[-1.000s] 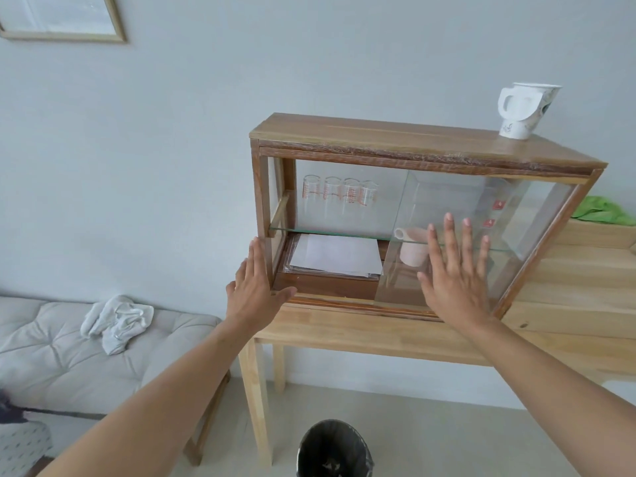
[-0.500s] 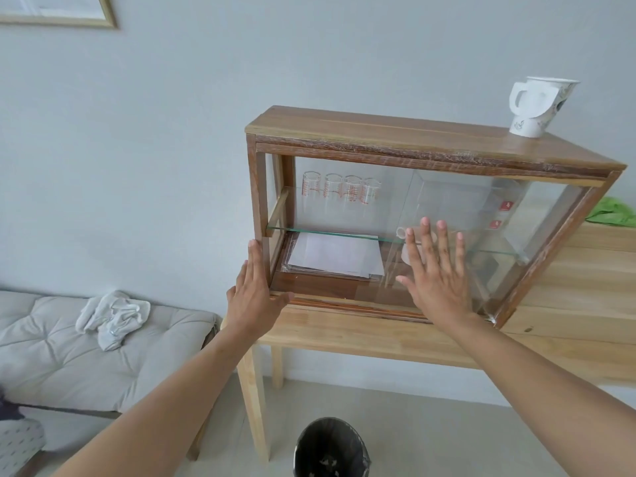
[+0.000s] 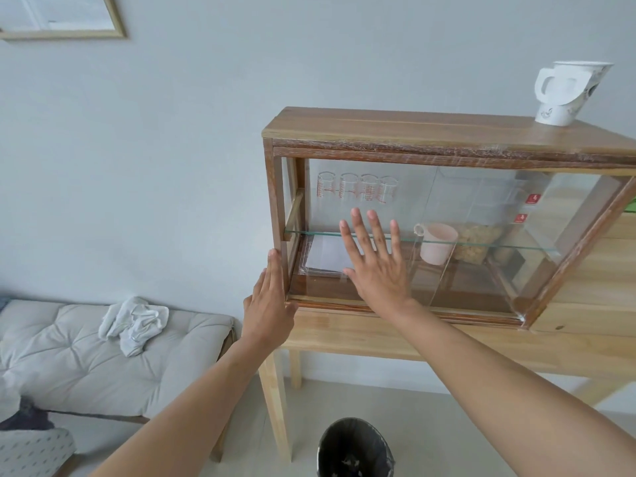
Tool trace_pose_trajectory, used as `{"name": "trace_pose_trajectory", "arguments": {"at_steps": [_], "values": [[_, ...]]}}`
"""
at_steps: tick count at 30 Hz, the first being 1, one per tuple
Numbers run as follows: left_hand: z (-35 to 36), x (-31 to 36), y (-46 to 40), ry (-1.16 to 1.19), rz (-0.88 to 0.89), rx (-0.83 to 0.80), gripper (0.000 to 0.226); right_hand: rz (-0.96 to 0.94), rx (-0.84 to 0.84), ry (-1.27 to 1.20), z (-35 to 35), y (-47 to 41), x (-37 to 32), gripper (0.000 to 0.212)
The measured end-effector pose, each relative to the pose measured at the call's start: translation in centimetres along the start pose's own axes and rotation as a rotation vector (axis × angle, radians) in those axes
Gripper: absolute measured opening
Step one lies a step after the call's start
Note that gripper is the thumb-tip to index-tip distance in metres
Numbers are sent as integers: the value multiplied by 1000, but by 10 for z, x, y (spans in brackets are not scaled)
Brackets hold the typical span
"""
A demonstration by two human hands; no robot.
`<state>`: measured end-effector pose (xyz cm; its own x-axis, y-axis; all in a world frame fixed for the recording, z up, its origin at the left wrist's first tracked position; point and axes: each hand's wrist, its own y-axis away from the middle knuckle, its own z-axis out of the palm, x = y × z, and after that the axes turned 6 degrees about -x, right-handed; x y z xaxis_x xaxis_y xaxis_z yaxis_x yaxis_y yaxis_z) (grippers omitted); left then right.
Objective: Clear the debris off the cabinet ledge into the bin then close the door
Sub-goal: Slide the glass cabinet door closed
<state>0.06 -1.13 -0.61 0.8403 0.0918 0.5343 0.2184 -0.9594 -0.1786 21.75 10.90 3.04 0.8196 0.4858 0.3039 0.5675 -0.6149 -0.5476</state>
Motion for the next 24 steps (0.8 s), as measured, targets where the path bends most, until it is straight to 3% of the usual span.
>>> {"name": "trace_pose_trajectory", "arguments": {"at_steps": [16,24], "values": [[-3,5,-1,34,-39,7,119,-112,-145,-69,-25,-22,-25,113],[-10,24,6,-57,-128,-30,108,-204,-192,-126,-50,-13,-14,105]]}}
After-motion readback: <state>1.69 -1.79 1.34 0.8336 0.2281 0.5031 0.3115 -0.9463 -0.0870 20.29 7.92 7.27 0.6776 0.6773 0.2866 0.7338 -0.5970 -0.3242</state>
